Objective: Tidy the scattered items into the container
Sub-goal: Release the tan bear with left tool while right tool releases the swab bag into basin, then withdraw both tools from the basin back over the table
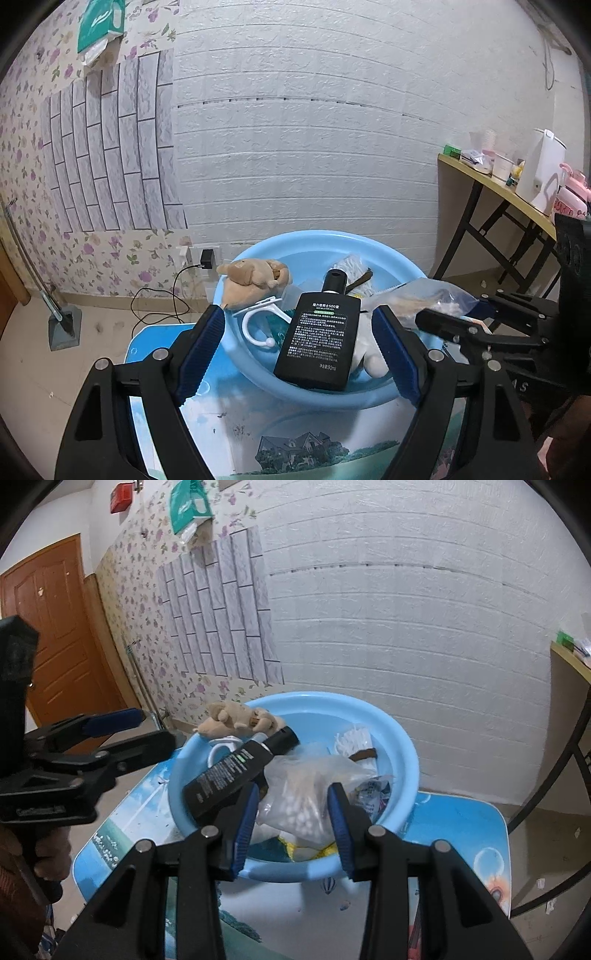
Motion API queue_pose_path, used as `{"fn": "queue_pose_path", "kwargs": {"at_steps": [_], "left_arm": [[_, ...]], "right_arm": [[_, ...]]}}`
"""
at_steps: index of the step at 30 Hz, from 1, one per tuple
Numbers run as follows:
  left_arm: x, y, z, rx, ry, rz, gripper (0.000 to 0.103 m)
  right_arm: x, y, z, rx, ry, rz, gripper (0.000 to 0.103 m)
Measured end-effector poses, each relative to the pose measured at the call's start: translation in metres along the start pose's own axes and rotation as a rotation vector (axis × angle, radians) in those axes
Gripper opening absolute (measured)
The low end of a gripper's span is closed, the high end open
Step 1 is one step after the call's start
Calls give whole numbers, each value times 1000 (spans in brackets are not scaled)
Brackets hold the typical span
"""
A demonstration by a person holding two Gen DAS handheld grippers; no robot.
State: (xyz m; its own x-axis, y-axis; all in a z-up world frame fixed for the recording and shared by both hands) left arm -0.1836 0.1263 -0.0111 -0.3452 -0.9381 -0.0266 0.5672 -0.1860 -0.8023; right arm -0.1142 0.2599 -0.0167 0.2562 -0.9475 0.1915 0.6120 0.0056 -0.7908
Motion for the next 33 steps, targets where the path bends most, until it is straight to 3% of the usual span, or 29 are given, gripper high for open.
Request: {"fn": "queue_pose_path", "kwargs": {"at_steps": [4, 9, 12, 16, 33], "left_arm": [[1, 1, -4, 8, -3, 2, 82], [0, 4, -15, 23, -1, 6, 82], [1, 5, -22, 34, -4, 8, 82], [3, 6, -26, 42, -6, 10, 82], [-2, 4, -4, 24, -8, 19, 82]], "right_arm": [[-2, -6, 1, -33, -3, 2, 28], [-1, -17, -3, -65, -11, 19, 26], [0, -22, -6, -75, -10, 29, 29], [-6, -23, -12, -71, 0, 18, 45], [-9, -13, 2, -42, 10, -7, 46]]}}
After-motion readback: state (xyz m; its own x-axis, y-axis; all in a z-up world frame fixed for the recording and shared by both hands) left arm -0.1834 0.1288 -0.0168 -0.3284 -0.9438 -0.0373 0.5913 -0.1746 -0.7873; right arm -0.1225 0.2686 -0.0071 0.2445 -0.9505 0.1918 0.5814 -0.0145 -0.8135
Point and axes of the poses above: each gripper's, at about its wrist camera, not at the fingertips, and z roughly against the way its jaws point, x to its left, y to its underside, the point moved 9 cm from there along -z, roughly the way its jaws point, and after that the axes turned 4 degrees about -y, right-handed, at the moved point
